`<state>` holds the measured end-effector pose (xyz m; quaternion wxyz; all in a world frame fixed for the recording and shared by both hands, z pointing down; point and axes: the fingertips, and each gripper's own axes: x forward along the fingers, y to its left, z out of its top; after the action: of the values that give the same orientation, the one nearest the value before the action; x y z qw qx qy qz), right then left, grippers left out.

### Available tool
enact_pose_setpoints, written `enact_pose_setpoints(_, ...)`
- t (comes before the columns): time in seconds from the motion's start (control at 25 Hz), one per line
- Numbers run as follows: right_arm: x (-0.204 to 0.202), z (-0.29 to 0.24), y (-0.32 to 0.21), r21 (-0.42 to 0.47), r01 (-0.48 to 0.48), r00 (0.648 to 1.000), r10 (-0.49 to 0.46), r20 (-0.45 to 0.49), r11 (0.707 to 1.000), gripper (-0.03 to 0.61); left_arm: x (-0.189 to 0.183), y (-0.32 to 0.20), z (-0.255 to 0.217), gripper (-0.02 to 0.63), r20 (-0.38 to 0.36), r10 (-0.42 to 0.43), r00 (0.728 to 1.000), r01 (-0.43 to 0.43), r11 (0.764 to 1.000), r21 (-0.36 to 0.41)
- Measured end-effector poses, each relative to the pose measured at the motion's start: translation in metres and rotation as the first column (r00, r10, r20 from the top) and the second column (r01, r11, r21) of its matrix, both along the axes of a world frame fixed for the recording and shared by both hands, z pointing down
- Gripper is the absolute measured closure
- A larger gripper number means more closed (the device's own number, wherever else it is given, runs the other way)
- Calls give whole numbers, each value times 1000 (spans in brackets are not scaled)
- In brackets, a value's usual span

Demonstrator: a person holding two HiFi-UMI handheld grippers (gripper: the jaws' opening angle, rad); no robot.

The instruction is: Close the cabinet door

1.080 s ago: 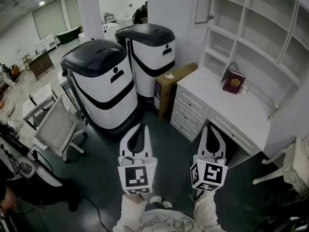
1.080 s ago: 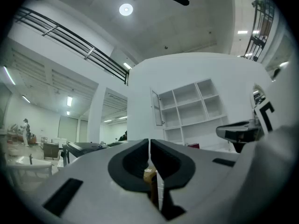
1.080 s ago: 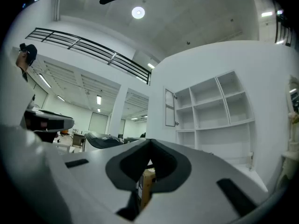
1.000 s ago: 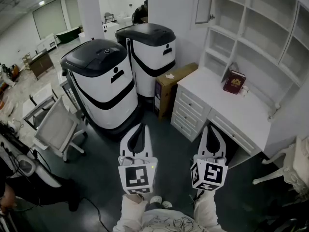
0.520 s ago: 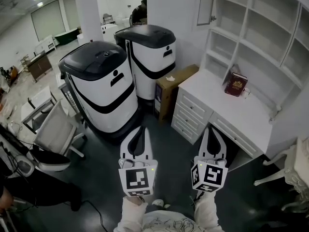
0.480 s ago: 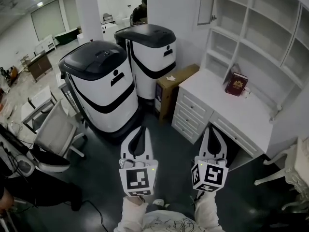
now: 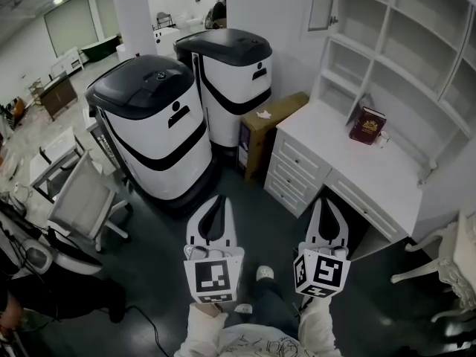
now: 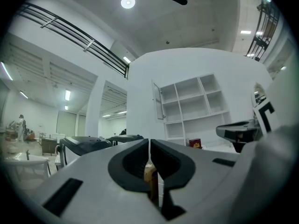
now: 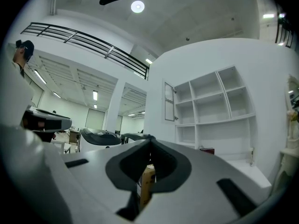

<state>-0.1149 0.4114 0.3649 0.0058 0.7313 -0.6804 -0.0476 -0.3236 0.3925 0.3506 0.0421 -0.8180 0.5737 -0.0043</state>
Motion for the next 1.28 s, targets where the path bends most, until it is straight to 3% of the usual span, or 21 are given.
enact_pose_setpoints(0.4, 24, 8, -84, -6, 23, 1000, -23, 10, 1000, 575, 21, -77, 5, 600, 12, -33, 999, 33, 999, -5)
enact_pose_setpoints(0.96, 85, -16, -234, 37, 88, 996, -89, 15, 995, 575, 87, -210, -19, 600, 10, -89, 996, 89, 996, 30)
enact_pose_setpoints(1.28, 112, -7, -283, 21, 97, 995, -97, 21, 995, 575, 111, -257, -11, 600, 7, -104, 995, 104, 994, 13)
